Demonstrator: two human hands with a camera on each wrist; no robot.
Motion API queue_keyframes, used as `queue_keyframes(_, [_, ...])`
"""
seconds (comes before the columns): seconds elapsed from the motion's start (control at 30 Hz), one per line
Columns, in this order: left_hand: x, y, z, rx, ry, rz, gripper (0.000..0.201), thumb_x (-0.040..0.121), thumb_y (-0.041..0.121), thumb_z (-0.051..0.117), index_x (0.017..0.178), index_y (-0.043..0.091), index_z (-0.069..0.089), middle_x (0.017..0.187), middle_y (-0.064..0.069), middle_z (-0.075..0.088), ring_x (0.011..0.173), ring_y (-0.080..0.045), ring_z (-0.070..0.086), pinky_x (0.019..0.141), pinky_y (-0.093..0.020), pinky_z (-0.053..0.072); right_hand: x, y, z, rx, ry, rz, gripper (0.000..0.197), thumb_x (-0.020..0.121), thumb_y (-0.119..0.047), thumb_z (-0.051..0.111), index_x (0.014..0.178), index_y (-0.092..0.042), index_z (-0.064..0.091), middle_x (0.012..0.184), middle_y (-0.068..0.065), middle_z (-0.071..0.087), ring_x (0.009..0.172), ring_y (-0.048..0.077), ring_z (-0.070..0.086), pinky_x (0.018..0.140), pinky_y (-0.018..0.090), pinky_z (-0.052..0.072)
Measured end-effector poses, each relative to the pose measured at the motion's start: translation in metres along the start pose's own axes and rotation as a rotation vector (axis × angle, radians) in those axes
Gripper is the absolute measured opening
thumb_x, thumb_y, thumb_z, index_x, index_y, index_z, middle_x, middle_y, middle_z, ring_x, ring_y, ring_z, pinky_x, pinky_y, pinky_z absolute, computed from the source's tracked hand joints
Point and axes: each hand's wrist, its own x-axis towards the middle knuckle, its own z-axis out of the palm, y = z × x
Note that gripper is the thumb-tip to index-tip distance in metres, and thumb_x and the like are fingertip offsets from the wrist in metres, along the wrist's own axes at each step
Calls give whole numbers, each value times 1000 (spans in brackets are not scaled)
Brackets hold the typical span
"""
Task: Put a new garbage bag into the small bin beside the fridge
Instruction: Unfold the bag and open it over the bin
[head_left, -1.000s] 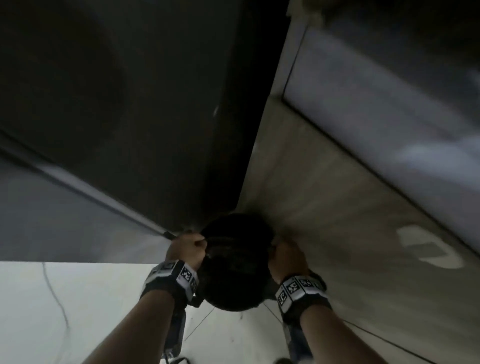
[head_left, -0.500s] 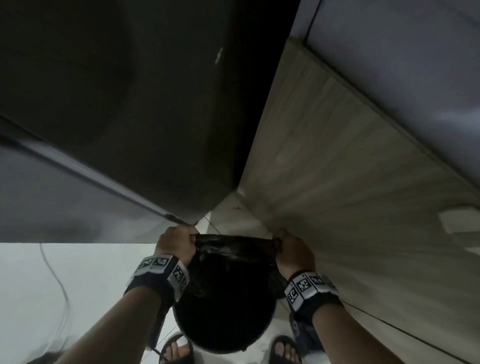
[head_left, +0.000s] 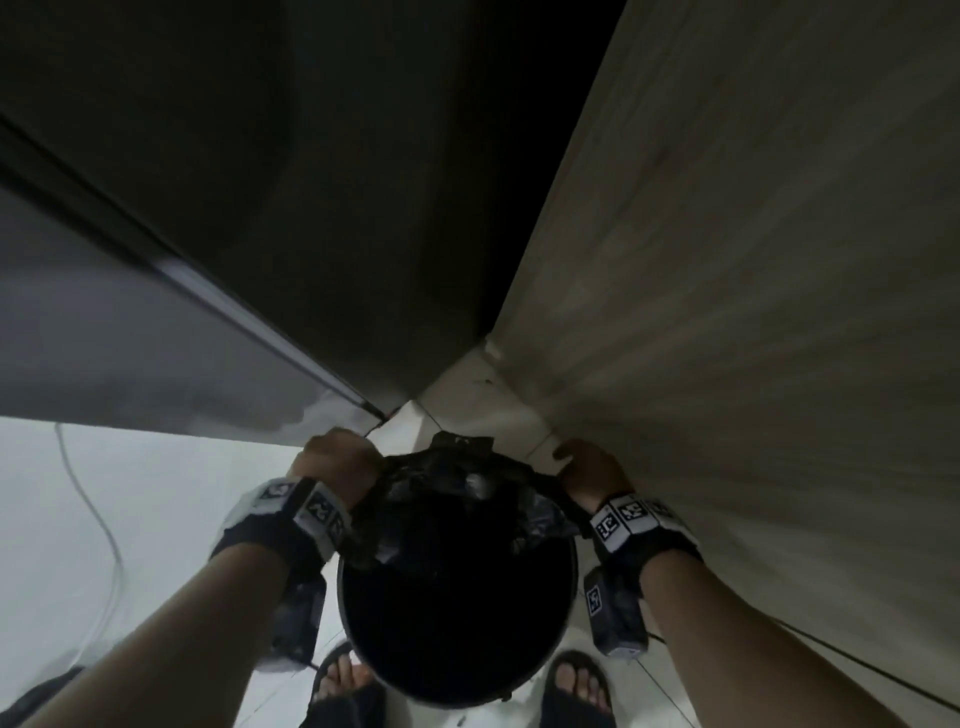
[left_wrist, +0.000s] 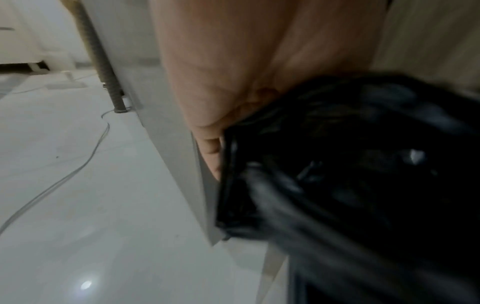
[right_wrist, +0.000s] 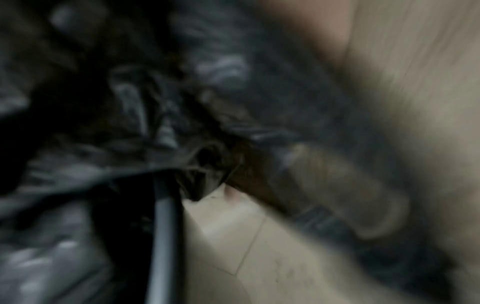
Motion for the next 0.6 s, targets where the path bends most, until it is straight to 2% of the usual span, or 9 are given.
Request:
queue_keyframes(0.07, [-1, 10, -13, -56, 54, 49, 18, 80, 25, 59, 84, 17, 75, 99, -6, 74, 92, -27, 67, 76, -30, 52, -8, -8, -11, 122, 146, -137, 37, 83, -4, 60, 118, -12, 62, 117, 10, 66, 106, 24, 62, 85, 19, 42])
queue_keyframes(0.13, [-3, 35, -21, -83, 120, 183, 19, 85, 29, 56, 90, 20, 72, 101, -4, 73, 94, -26, 66, 78, -31, 51, -19, -28, -21, 168, 236, -249, 34, 85, -10, 61, 118, -14, 63, 111, 6, 67, 102, 22, 62, 86, 20, 43])
queue_keyframes(0.17, [-3, 48, -22, -105, 128, 247, 21, 87, 32, 55, 95, 22, 71, 104, -3, 72, 96, -26, 66, 81, -33, 52, -23, -38, -24, 162, 210, -294, 31, 86, -16, 62, 117, -17, 64, 106, 4, 68, 99, 21, 63, 86, 23, 46])
queue_keyframes(0.23, [0, 70, -18, -128, 68, 306, 24, 88, 38, 53, 100, 25, 69, 111, -6, 71, 101, -28, 65, 87, -38, 53, -28, -52, -20, 52, 55, -323, 31, 88, -25, 60, 119, -21, 63, 106, 2, 70, 99, 21, 65, 88, 29, 51])
queue_keyframes(0.33, [5, 71, -1, -35, 16, 244, 24, 88, 38, 54, 100, 23, 69, 112, -11, 69, 105, -32, 63, 88, -37, 52, -32, -50, -12, -109, -121, -240, 32, 93, -31, 50, 120, -19, 62, 118, 8, 68, 108, 28, 63, 90, 34, 51])
queue_keyframes(0.47, [-18, 35, 4, 26, -17, 219, 29, 93, 41, 45, 101, 23, 66, 108, -6, 67, 103, -28, 61, 78, -30, 41, -54, -10, -3, -176, -145, -130, 34, 91, -37, 49, 114, -16, 63, 116, 9, 68, 104, 28, 63, 81, 30, 48])
queue_keyframes(0.57, [-46, 3, 2, 208, -39, 230, 27, 91, 33, 47, 108, 19, 62, 111, -7, 67, 105, -30, 63, 84, -37, 50, -78, 24, 12, -84, -192, -18, 43, 88, -51, 52, 110, -16, 64, 110, 7, 71, 99, 25, 66, 79, 30, 50])
queue_keyframes(0.6, [-59, -4, 4, 262, -66, 168, 27, 90, 26, 49, 113, 18, 60, 113, -8, 67, 105, -31, 64, 86, -39, 51, -85, 32, 17, -26, -206, 10, 45, 87, -53, 52, 109, -15, 64, 109, 8, 71, 99, 25, 66, 80, 31, 51])
